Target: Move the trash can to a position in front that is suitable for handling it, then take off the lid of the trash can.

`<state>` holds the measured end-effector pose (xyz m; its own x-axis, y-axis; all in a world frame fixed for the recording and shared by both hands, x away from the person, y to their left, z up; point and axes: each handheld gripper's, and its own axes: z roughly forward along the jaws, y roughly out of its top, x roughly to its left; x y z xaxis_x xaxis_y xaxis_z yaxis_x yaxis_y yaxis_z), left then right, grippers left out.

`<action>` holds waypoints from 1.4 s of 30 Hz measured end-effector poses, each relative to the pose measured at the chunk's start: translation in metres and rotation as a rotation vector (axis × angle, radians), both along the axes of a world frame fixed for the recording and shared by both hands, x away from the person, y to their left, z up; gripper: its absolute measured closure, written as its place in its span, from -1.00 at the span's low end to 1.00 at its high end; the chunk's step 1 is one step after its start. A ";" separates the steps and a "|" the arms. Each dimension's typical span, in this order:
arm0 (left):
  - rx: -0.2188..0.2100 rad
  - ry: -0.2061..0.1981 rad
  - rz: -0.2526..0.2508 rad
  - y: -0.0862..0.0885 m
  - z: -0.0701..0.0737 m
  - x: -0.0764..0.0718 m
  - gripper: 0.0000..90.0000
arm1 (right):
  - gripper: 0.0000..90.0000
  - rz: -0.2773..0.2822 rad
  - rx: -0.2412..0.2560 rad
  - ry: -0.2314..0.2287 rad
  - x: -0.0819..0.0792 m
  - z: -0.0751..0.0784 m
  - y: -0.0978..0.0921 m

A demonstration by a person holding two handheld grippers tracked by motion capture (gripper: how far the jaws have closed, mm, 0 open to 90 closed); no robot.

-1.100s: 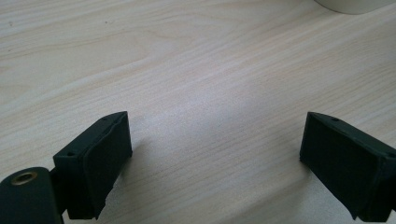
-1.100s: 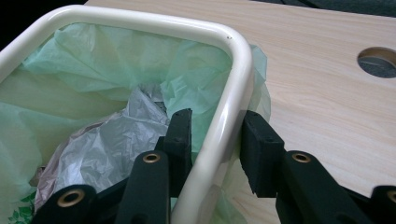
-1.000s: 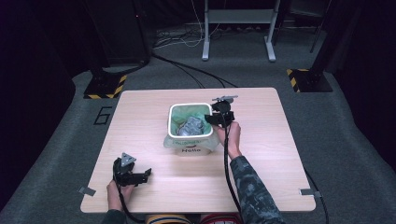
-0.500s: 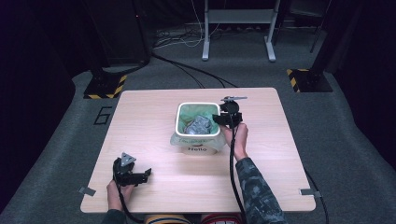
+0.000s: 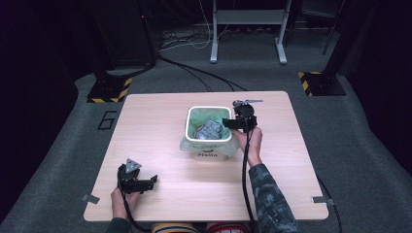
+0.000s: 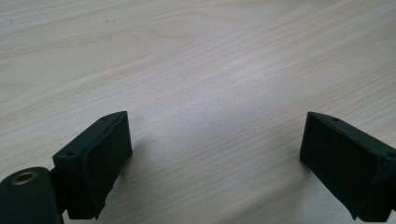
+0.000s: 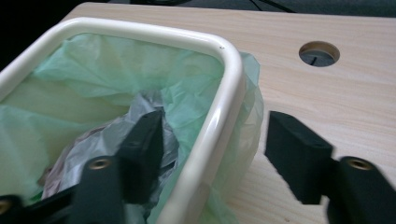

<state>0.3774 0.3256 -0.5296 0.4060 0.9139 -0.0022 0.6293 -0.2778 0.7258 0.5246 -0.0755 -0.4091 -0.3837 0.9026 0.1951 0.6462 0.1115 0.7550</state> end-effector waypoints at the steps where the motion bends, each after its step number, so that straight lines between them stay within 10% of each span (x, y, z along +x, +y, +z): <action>1: 0.000 0.000 0.000 0.000 0.000 0.000 -0.81 | -0.27 0.000 0.000 0.000 0.000 0.000 0.000; 9: -0.006 -0.003 0.048 0.001 0.000 0.001 -0.83 | -0.80 0.108 0.026 -0.047 -0.025 0.013 -0.025; 21: -0.006 0.008 0.121 -0.003 0.000 0.007 -0.88 | -0.92 0.154 0.021 -0.071 -0.041 0.022 -0.048; 26: -0.027 0.084 0.146 -0.001 0.007 0.014 -1.00 | -0.92 0.173 -0.004 -0.064 -0.040 0.023 -0.045; 42: -0.152 0.009 0.029 -0.019 0.093 0.040 -0.99 | -0.88 0.212 -0.024 -0.065 -0.037 0.035 -0.031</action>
